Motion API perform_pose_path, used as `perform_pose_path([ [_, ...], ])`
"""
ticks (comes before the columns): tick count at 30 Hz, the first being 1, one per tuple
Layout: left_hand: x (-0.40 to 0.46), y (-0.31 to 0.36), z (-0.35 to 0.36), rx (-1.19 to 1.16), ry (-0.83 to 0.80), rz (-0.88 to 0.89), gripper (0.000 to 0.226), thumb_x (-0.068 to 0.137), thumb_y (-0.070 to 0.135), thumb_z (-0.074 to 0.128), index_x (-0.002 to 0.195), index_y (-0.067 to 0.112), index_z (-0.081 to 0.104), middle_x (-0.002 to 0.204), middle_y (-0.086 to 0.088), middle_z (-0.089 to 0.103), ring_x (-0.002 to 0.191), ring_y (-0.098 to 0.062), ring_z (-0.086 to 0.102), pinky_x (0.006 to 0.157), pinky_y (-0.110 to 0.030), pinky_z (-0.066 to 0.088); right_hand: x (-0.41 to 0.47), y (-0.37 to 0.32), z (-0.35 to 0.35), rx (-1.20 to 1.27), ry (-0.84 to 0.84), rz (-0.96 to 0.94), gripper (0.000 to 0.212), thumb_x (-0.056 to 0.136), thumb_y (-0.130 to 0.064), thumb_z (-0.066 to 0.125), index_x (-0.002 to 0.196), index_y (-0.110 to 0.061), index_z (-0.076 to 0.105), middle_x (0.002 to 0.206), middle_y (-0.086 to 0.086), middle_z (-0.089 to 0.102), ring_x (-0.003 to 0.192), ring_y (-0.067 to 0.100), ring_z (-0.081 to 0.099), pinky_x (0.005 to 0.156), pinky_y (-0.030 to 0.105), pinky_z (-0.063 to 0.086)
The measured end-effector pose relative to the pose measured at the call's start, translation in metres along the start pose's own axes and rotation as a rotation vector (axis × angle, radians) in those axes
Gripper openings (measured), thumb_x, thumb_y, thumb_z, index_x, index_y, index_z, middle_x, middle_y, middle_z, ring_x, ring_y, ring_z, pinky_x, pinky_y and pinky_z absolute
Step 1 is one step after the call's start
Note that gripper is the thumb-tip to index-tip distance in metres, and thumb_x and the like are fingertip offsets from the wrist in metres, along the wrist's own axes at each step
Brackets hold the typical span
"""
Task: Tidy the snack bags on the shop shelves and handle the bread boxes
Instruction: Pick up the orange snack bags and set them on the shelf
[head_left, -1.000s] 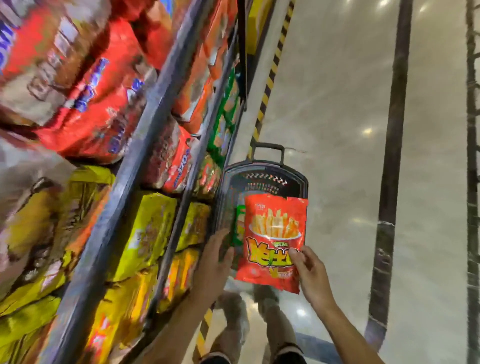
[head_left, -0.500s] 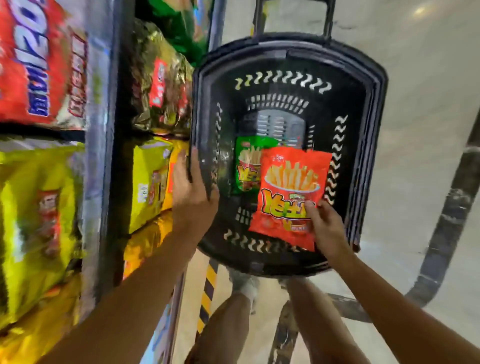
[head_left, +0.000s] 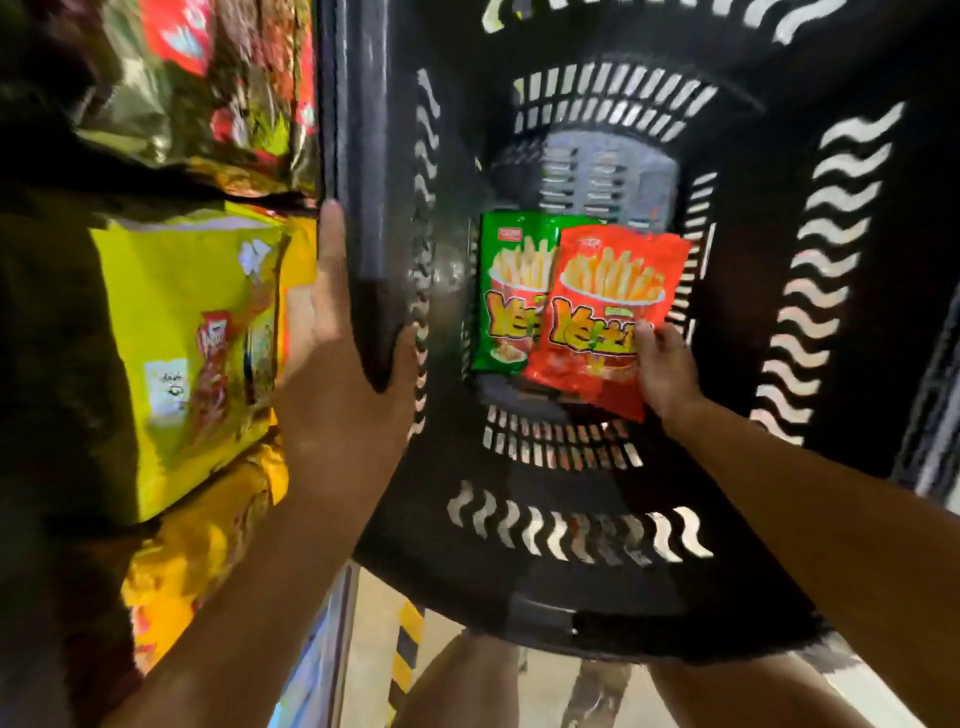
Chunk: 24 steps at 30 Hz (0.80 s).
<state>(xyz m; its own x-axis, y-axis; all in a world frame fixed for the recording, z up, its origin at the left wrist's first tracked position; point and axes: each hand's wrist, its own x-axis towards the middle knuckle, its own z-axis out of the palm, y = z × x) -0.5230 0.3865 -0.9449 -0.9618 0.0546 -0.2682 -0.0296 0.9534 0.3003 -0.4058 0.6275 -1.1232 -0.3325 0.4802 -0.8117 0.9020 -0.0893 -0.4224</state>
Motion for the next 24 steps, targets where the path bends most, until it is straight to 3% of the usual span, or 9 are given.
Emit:
perform_pose_path([
  [3,0.001,-0.004,0.002,-0.01,0.002,0.039,0.083,0.094,0.04,0.06,0.162,0.036,0.012,0.148,-0.014,0.051,0.132,-0.039,0.051,0.109,-0.054,0.044,0.019,0.006,0.011,-0.057,0.083,0.018,0.042,0.113,-0.027,0.037,0.138,0.002,0.052,0.136,0.026,0.06,0.126,0.041,0.056,0.096,0.036,0.043],
  [5,-0.001,-0.002,0.001,-0.066,0.026,0.052,0.089,0.093,0.027,0.067,0.163,0.035,0.012,0.149,-0.011,0.049,0.13,-0.028,0.049,0.109,-0.043,0.043,0.026,0.012,0.014,-0.06,0.095,0.042,0.044,0.113,-0.029,0.037,0.141,0.002,0.05,0.14,0.026,0.058,0.129,0.041,0.055,0.101,0.039,0.042],
  [7,-0.003,0.002,-0.001,-0.077,0.05,0.059,0.09,0.093,0.02,0.07,0.164,0.031,0.015,0.14,-0.012,0.052,0.116,-0.021,0.045,0.095,-0.034,0.04,0.024,0.013,0.014,-0.045,0.075,0.062,0.045,0.112,-0.032,0.039,0.142,-0.001,0.05,0.14,0.021,0.06,0.129,0.038,0.056,0.106,0.042,0.044],
  [12,-0.006,0.011,-0.005,-0.014,0.015,0.072,0.091,0.094,0.021,0.069,0.164,0.028,0.012,0.134,-0.017,0.056,0.095,-0.02,0.043,0.073,-0.029,0.036,0.001,0.004,0.003,0.005,0.0,0.063,0.053,0.104,-0.037,0.056,0.149,-0.012,0.043,0.139,0.009,0.061,0.124,0.028,0.06,0.109,0.048,0.048],
  [14,-0.007,0.01,-0.009,-0.008,-0.024,0.106,0.094,0.094,0.022,0.07,0.165,0.025,0.008,0.146,-0.019,0.048,0.101,-0.018,0.045,0.078,-0.02,0.03,-0.014,-0.003,-0.007,-0.029,0.01,0.049,0.067,0.092,-0.041,0.064,0.151,-0.015,0.042,0.142,0.01,0.057,0.125,0.028,0.059,0.11,0.05,0.047],
  [17,-0.009,0.004,-0.02,-0.068,-0.148,0.167,0.102,0.091,0.014,0.073,0.165,0.019,0.004,0.163,-0.017,0.024,0.143,-0.026,0.033,0.107,-0.004,0.016,-0.057,-0.03,-0.027,-0.102,-0.03,-0.018,0.055,0.096,-0.027,0.066,0.147,-0.02,0.048,0.141,0.01,0.053,0.126,0.025,0.055,0.115,0.047,0.042],
  [19,-0.01,0.007,-0.037,-0.054,-0.227,0.204,0.104,0.088,0.012,0.075,0.165,0.017,0.006,0.168,-0.014,0.015,0.153,-0.032,0.022,0.118,-0.01,0.008,-0.091,-0.049,-0.042,-0.132,-0.039,-0.076,0.05,0.099,-0.02,0.066,0.146,-0.021,0.049,0.138,0.006,0.053,0.124,0.021,0.054,0.116,0.04,0.039],
  [22,-0.02,0.021,-0.074,0.053,-0.271,0.306,0.096,0.085,0.013,0.077,0.163,0.01,0.021,0.17,-0.017,0.012,0.156,-0.04,0.015,0.125,-0.041,0.012,-0.142,-0.081,-0.072,-0.19,-0.073,-0.164,0.052,0.099,-0.025,0.068,0.147,-0.026,0.048,0.136,0.0,0.055,0.121,0.016,0.056,0.111,0.034,0.041],
  [24,-0.027,0.035,-0.109,0.104,-0.308,0.367,0.091,0.087,0.019,0.073,0.163,0.014,0.024,0.173,-0.01,0.005,0.159,-0.035,0.004,0.126,-0.043,0.005,-0.18,-0.11,-0.095,-0.247,-0.094,-0.203,0.051,0.099,-0.022,0.068,0.146,-0.024,0.049,0.131,-0.003,0.056,0.119,0.016,0.057,0.109,0.029,0.037],
])
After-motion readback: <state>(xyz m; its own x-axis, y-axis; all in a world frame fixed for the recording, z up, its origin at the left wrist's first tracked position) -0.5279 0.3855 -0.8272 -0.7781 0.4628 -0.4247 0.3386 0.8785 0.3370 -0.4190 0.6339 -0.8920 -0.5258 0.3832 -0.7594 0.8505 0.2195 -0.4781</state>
